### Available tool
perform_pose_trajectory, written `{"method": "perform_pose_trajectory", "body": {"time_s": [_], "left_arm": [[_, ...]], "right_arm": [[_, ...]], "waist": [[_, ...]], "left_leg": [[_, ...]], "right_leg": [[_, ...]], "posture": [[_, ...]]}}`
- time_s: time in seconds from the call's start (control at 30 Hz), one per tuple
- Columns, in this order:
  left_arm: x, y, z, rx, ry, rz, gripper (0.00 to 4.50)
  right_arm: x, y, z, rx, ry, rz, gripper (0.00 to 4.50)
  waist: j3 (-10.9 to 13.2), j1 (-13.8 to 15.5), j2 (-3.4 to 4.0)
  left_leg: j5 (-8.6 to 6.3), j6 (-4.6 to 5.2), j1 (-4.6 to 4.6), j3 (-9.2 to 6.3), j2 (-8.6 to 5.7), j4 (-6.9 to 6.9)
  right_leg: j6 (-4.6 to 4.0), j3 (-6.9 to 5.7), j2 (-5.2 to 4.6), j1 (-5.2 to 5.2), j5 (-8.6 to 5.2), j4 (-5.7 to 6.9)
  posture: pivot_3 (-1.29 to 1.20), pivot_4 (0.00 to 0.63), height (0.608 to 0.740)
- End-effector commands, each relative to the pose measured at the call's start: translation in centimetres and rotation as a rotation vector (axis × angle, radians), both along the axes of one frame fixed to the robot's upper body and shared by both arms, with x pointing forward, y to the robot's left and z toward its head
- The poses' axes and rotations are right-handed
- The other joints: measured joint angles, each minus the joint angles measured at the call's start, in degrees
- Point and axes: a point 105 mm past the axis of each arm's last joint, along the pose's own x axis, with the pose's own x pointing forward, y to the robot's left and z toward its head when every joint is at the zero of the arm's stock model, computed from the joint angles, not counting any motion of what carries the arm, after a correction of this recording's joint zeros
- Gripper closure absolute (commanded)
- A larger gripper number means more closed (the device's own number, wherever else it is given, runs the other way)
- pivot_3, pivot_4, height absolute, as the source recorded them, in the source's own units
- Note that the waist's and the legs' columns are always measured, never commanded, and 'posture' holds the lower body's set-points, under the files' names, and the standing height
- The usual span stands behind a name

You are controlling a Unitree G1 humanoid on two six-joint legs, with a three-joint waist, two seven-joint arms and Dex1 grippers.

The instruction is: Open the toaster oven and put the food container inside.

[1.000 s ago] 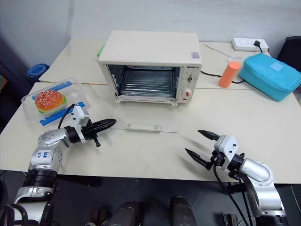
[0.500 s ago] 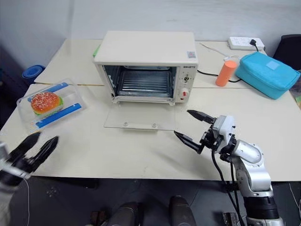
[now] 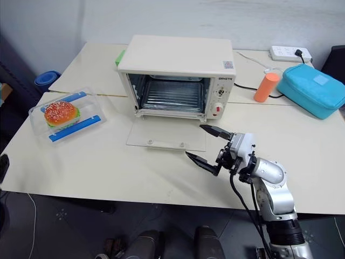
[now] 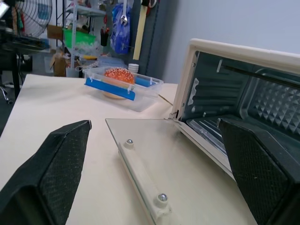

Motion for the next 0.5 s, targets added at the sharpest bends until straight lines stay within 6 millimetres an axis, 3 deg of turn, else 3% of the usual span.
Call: {"method": "perform_pose_trajectory", "body": {"time_s": [0.03,0.2,0.5], "left_arm": [[2.3,1.6,0.3,-0.045,0.219,0.016,0.01],[5.2,3.2,1.9,-0.082,0.300,0.045,0.01],[8.9,3.2,0.2,-0.100,0.472,-0.026,0.01]], "right_arm": [[-0.9,0.7,2.5,0.063,-0.085,0.015,0.00],[-1.5,1.3,2.5,0.072,-0.067,0.022,0.00],[-1.6,0.9,1.9,0.069,-0.055,-0.006,0.00]], "waist": [[0.0,-0.1,0.00],[0.0,-1.3,0.00],[0.0,-1.4,-0.03]], "left_leg": [[0.02,-0.04,0.01,0.00,0.00,0.00],[0.13,-0.24,0.02,0.06,-0.12,-0.16],[0.12,-0.24,-0.03,0.15,-0.15,-0.12]], "right_leg": [[0.00,0.00,0.01,0.00,0.00,0.02],[0.00,0.04,-0.01,-0.14,0.00,0.07],[0.00,0.05,-0.03,-0.19,0.00,0.07]], "posture": [[0.00,0.150,0.740],[0.00,0.150,0.740],[0.00,0.150,0.740]]}}
